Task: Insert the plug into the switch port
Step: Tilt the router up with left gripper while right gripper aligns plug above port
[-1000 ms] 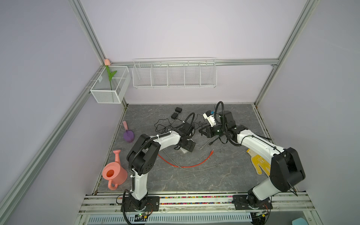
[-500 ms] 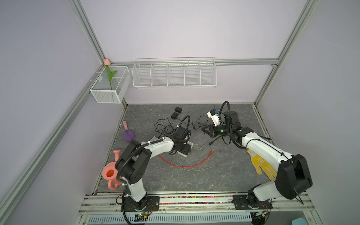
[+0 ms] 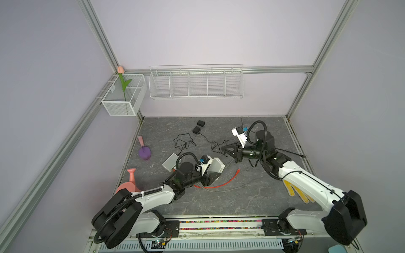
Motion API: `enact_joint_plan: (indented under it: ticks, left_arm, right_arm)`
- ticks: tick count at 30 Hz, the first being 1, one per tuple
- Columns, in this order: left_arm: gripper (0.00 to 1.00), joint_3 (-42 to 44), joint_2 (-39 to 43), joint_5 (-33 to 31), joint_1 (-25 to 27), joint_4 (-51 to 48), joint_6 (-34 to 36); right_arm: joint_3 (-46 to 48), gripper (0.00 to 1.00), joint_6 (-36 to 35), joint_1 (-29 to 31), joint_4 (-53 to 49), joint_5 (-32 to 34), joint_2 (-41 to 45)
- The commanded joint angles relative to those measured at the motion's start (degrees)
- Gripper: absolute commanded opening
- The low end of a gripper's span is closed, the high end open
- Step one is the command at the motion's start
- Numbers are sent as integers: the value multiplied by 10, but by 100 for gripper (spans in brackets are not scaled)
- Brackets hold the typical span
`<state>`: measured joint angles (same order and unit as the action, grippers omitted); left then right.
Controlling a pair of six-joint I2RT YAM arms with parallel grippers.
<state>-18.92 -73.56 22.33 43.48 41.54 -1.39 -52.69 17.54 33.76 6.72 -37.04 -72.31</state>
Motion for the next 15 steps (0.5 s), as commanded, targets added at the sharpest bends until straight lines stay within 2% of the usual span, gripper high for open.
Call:
enact_joint_plan:
  ticks: [1, 3, 8, 15]
  left_arm:
    - [0, 28, -21, 53, 6, 231, 41]
    - [0, 41, -41, 56, 6, 298, 33]
    - [0, 52, -75, 66, 6, 386, 11]
    - [0, 58, -50, 80, 7, 385, 4]
  right_arm:
    - [32, 7, -22, 13, 21, 3, 33]
    - [52, 7, -19, 20, 38, 10, 50]
    - [83, 7, -2, 34, 90, 21, 75]
    - [94, 7, 9, 38, 121, 37, 71]
